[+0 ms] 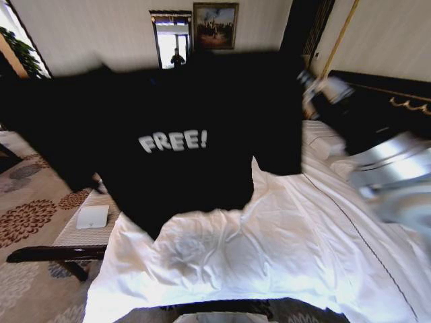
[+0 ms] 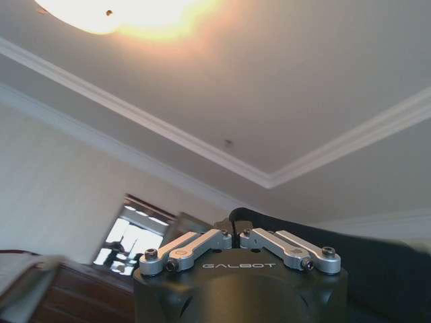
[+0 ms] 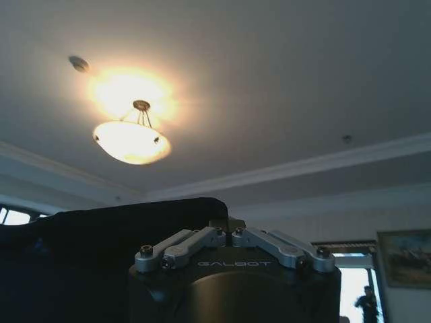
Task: Fold the clothes on the bed.
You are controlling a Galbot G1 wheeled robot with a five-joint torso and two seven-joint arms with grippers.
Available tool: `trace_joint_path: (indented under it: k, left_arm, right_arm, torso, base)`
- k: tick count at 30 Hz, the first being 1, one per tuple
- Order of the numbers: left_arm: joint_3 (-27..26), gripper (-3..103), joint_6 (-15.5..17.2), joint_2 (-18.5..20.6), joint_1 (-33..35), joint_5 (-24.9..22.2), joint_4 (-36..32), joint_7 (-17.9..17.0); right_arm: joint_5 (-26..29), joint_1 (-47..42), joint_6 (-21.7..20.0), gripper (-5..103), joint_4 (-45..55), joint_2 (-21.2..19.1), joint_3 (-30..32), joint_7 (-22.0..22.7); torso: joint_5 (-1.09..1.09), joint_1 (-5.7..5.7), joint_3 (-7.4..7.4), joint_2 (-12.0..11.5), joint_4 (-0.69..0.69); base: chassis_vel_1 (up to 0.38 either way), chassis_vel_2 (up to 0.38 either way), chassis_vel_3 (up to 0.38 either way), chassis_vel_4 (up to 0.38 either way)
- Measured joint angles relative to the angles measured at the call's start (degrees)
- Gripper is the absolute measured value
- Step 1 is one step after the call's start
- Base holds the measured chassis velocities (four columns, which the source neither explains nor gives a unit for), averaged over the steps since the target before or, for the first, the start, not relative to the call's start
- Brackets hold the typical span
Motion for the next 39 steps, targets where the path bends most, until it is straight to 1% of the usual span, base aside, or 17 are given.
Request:
trace_joint_path:
  k: [1, 3, 6, 7, 10, 11, 12, 13, 15, 16, 17, 19, 22, 28, 31, 34, 39]
  left_arm:
    - [0.0, 0, 0.0, 0.0, 0.0, 0.0, 0.0, 0.0]
    - [4.3, 0, 2.2, 0.1, -0.8, 1.9, 0.1, -0.6]
    - [21.9, 0, 8.9, -4.3, -1.1, 11.9, 0.4, -1.9]
    - [21.9, 0, 8.9, -4.3, -1.1, 11.9, 0.4, -1.9]
    - [42.4, 0, 13.5, -10.4, -2.2, 26.3, 0.6, -3.1]
    - [47.2, 0, 14.2, -11.7, -2.8, 29.8, 0.7, -3.0]
    - [55.8, 0, 15.0, -14.0, -4.1, 36.4, 2.8, -2.8]
    - [55.8, 0, 15.0, -14.0, -4.1, 36.4, 2.8, -2.8]
    - [66.3, 0, 15.1, -16.6, -7.2, 45.5, 9.5, -2.2]
    - [71.2, 0, 14.7, -17.9, -9.5, 49.2, 13.9, -1.9]
    - [71.2, 0, 14.7, -17.9, -9.5, 49.2, 13.9, -1.9]
    - [77.0, 0, 13.3, -20.0, -14.0, 53.6, 21.3, -1.6]
    - [81.5, 0, 11.5, -22.5, -19.1, 57.6, 29.0, -0.7]
    - [84.5, 0, 9.6, -24.1, -25.2, 62.2, 38.5, 1.0]
    - [85.2, 0, 9.0, -24.4, -27.6, 63.1, 42.2, 1.4]
    - [86.1, 0, 8.4, -24.7, -31.1, 63.8, 47.1, 1.7]
    - [87.3, 0, 8.4, -25.1, -34.7, 63.9, 51.4, 1.9]
  right_arm:
    - [0.0, 0.0, 0.0, 0, 0.0, 0.0, 0.0, 0.0]
    - [-1.1, -1.1, -2.2, 0, -0.3, 0.3, -2.4, 3.1]
    - [-3.5, -8.0, -7.9, 0, -1.7, 5.0, -9.4, 11.0]
    - [-3.5, -8.0, -7.9, 0, -1.7, 5.0, -9.4, 11.0]
    - [-8.5, -12.6, -10.6, 0, -7.3, 10.4, -20.4, 15.0]
    - [-10.0, -12.7, -10.8, 0, -9.2, 11.5, -23.4, 15.4]
    - [-12.8, -12.6, -10.8, 0, -12.8, 13.5, -28.6, 15.6]
    - [-12.8, -12.6, -10.8, 0, -12.8, 13.5, -28.6, 15.6]
    - [-18.4, -10.8, -10.0, 0, -21.1, 17.2, -37.1, 14.6]
    - [-20.8, -9.7, -9.3, 0, -25.3, 18.9, -40.3, 13.5]
    - [-20.8, -9.7, -9.3, 0, -25.3, 18.9, -40.3, 13.5]
    - [-24.2, -8.1, -7.9, 0, -31.2, 21.4, -43.9, 11.6]
    - [-28.5, -6.1, -5.3, 0, -38.1, 23.8, -47.1, 8.0]
    - [-32.8, -2.5, -0.9, 0, -47.8, 26.8, -50.0, 3.0]
    - [-33.4, -0.8, 0.7, 0, -51.5, 28.0, -50.8, 2.3]
    - [-34.7, 2.1, 5.1, 0, -57.7, 30.0, -52.1, 0.4]
    - [-35.4, 3.8, 7.1, 0, -62.1, 31.6, -52.7, -1.1]
  torso:
    - [0.00, 0.00, 0.00, 0.0, 0.00]
    - [0.00, 0.00, 0.00, 0.0, 0.00]
    - [0.01, 0.02, 0.04, 0.0, 0.01]
    - [0.01, 0.02, 0.04, 0.0, 0.01]
    - [-0.01, 0.04, 0.05, 0.0, -0.01]
    - [0.00, 0.04, 0.05, 0.0, 0.00]
    - [0.02, 0.03, 0.04, 0.0, 0.00]
    - [0.02, 0.03, 0.04, 0.0, 0.00]
    - [0.04, 0.01, 0.03, 0.0, 0.00]
    - [-0.02, 0.01, 0.03, 0.0, 0.01]
    - [-0.02, 0.01, 0.03, 0.0, 0.01]
    - [-0.02, 0.03, 0.04, 0.0, 0.01]
    - [-0.01, 0.05, 0.05, 0.0, 0.00]
    - [-0.01, 0.01, 0.03, 0.0, 0.00]
    - [-0.01, 0.01, 0.03, 0.0, 0.00]
    - [0.00, 0.02, 0.03, 0.0, 0.01]
    - [0.00, 0.02, 0.03, 0.0, 0.01]
  base:
    - [0.000, 0.000, 0.000, 0.000]
    - [0.000, 0.000, 0.000, 0.000]
    - [0.000, 0.000, 0.000, 0.000]
    - [0.000, 0.000, 0.000, 0.000]
    - [0.000, 0.000, 0.000, 0.000]
    - [0.000, 0.000, 0.000, 0.000]
    - [0.000, 0.000, 0.000, 0.000]
    - [0.000, 0.000, 0.000, 0.000]
    - [0.000, 0.000, 0.000, 0.000]
    - [0.000, 0.000, 0.000, 0.000]
    - [0.000, 0.000, 0.000, 0.000]
    - [0.000, 0.000, 0.000, 0.000]
    - [0.000, 0.000, 0.000, 0.000]
    - [0.000, 0.000, 0.000, 0.000]
    - [0.000, 0.000, 0.000, 0.000]
    - [0.000, 0.000, 0.000, 0.000]
    - [0.000, 0.000, 0.000, 0.000]
